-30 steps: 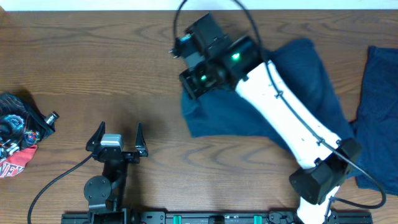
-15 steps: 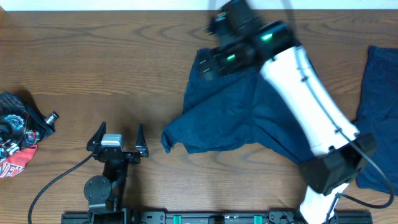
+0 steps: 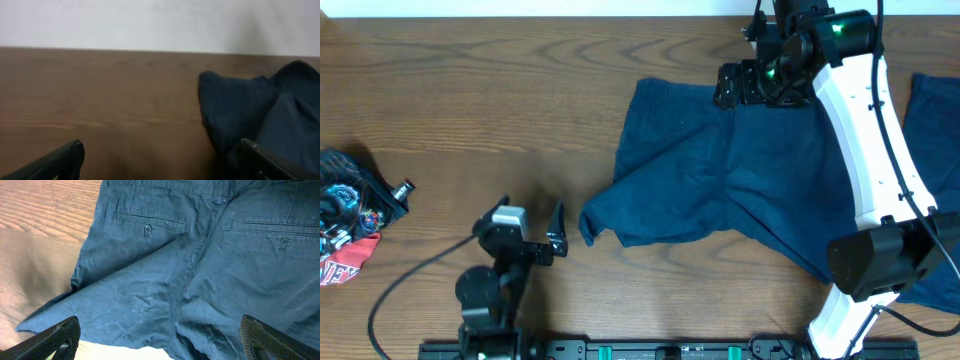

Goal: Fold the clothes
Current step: 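Drag the held shorts leftward onto the table center with the right gripper, then grasp the left edge of the shorts with the left gripper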

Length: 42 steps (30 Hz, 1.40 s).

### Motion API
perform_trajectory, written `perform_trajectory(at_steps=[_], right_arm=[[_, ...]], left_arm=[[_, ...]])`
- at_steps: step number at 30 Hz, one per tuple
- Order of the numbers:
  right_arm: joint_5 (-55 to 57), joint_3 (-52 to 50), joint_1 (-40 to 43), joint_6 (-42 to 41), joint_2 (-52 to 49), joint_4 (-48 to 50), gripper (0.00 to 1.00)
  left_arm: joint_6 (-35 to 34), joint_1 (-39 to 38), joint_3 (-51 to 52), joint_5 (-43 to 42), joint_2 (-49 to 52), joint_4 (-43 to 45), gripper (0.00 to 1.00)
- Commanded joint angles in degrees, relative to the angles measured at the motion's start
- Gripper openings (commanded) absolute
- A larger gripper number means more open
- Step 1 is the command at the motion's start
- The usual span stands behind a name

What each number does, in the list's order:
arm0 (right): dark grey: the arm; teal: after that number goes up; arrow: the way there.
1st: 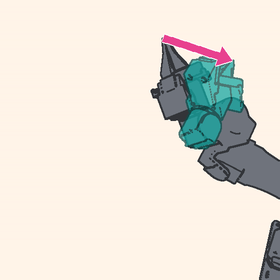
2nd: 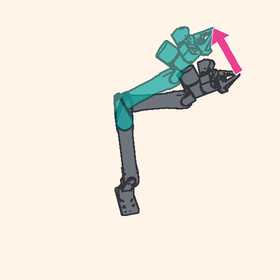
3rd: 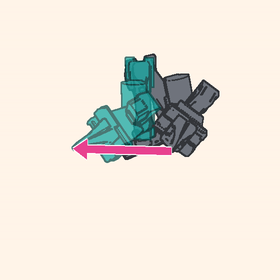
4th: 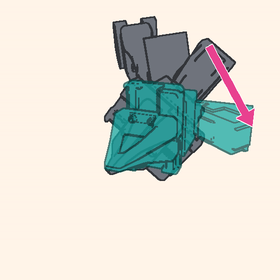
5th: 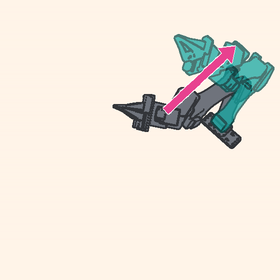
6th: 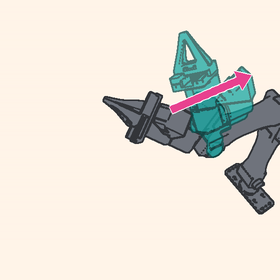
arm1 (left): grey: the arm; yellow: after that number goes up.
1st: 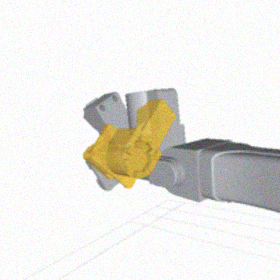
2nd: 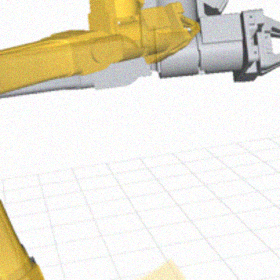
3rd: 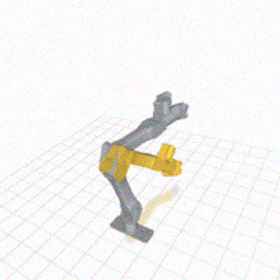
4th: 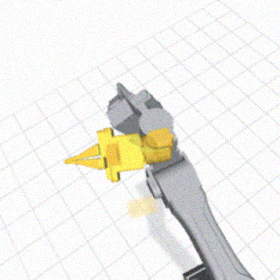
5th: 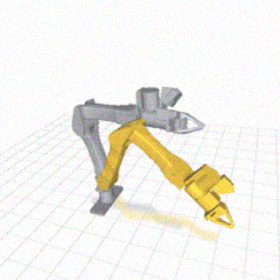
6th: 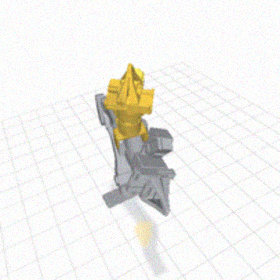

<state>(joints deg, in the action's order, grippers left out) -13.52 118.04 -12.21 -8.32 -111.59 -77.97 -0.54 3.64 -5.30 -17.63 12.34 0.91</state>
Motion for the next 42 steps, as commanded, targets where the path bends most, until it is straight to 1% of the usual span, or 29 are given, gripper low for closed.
perform_trajectory(at_steps=[1,3,8,11,12,14,16,17,21,27,29,30,31,33,40,41,42], right_arm=[[-0.42,1.18,-0.39,0.79,1.86,0.22,0.99],[-0.42,1.18,-0.33,0.63,1.86,0.55,0.99],[0.02,1.18,-0.02,0.66,1.88,0.52,0.99],[0.04,1.18,0.39,0.72,1.88,0.09,0.99],[0.13,1.18,0.59,0.94,1.88,-0.11,0.99],[0.26,1.18,0.81,1.51,1.86,-0.46,0.99],[0.68,1.18,1.05,1.64,1.88,-0.94,0.99],[1.03,1.18,1.33,1.73,1.88,-1.29,0.99],[1.29,1.18,3.78,1.53,1.88,-3.17,0.99],[1.05,1.18,11.82,1.77,1.86,-7.15,0.99],[1.05,1.18,14.16,1.79,1.88,-8.07,0.99],[1.05,1.18,14.95,1.84,1.88,-8.22,0.99],[0.98,1.18,15.67,2.23,1.86,-8.35,0.99],[0.83,1.18,16.48,2.75,1.88,-8.50,0.99],[0.57,1.18,16.81,3.69,1.86,-8.59,0.99],[0.57,1.18,16.72,3.69,1.88,-8.59,0.99],[0.52,1.18,16.68,3.69,1.88,-8.59,0.99]], left_arm=[[-1.33,-0.09,-10.25,0.31,9.07,-2.14,0.98],[-1.31,-0.09,-16.92,0.31,15.74,-7.52,0.98],[-1.33,-0.26,-34.97,-0.20,34.21,-25.86,0.98],[-1.29,-0.31,-43.56,-6.40,45.03,-35.87,0.98],[-1.29,-0.31,-45.48,-9.49,48.04,-38.10,0.98],[-1.31,-0.31,-48.30,-18.40,53.75,-41.38,0.98],[-1.27,-0.31,-48.72,-26.91,57.81,-41.62,0.98],[-1.27,-0.31,-48.65,-28.94,59.60,-41.57,0.98],[-1.92,-0.28,-48.65,-29.49,66.53,-40.61,0.98],[-2.38,-0.28,-48.65,-29.92,74.16,-42.01,0.98],[-3.13,-0.55,-48.65,-29.94,75.52,-42.03,0.73],[-3.26,-0.79,-48.65,-29.97,76.04,-42.03,0.70],[-3.48,-1.07,-48.65,-29.94,76.41,-42.03,0.72],[-4.09,-2.08,-48.61,-29.94,76.85,-41.97,0.95],[-7.13,-8.17,-48.43,-29.68,77.70,-38.93,0.96],[-7.13,-9.03,-48.43,-29.64,77.70,-38.32,0.89],[-7.37,-9.86,-48.43,-29.31,77.70,-37.77,0.78]])
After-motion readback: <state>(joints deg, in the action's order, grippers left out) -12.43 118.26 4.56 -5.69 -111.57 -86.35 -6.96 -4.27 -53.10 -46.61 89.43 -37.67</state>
